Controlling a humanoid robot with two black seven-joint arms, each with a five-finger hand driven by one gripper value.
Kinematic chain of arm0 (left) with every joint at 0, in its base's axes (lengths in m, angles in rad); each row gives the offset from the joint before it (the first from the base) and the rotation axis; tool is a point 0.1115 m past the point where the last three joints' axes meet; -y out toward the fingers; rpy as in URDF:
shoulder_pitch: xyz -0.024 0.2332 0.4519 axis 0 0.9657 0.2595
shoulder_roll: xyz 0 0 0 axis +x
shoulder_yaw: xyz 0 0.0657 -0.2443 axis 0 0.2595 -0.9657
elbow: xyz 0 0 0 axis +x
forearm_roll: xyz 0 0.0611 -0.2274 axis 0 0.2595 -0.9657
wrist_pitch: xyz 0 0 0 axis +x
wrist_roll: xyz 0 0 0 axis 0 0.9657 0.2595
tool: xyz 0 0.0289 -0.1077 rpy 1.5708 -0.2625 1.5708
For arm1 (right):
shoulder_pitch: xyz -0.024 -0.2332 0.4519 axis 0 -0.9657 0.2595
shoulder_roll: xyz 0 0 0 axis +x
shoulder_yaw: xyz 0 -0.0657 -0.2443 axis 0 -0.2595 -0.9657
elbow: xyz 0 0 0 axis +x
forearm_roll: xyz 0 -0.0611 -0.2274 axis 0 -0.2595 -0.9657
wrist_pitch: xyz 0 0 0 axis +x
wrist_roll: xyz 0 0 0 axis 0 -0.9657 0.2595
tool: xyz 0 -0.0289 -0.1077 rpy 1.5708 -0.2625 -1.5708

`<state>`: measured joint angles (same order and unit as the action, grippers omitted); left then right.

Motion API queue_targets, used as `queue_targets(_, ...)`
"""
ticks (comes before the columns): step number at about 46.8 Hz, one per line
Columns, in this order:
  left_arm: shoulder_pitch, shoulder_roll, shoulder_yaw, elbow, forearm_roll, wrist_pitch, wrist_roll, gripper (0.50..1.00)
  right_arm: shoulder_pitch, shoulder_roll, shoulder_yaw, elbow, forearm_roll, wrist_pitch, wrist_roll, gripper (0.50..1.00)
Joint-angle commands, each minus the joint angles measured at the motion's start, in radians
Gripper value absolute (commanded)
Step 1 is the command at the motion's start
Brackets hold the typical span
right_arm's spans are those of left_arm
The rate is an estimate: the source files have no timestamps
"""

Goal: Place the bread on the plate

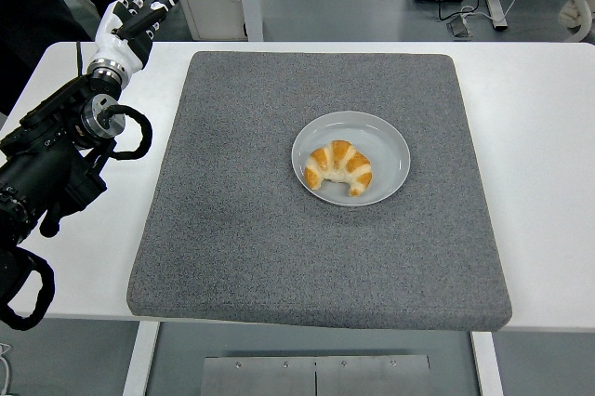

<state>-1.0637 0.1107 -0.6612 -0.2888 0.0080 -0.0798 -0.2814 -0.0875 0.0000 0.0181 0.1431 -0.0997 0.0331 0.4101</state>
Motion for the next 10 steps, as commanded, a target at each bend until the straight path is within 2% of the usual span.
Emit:
queue_targets(1, 0.007, -0.003, -0.002, 0.000, 0.000, -0.011, -0.001, 0.974, 0.000, 0.000, 0.000, 0.001, 0.000, 0.002, 0.000, 1.000)
queue_targets(10, 0.010, -0.034, 0.005, 0.000, 0.000, -0.029, -0.007, 0.974, 0.002, 0.000, 0.000, 0.000, 0.000, 0.002, 0.001, 1.000)
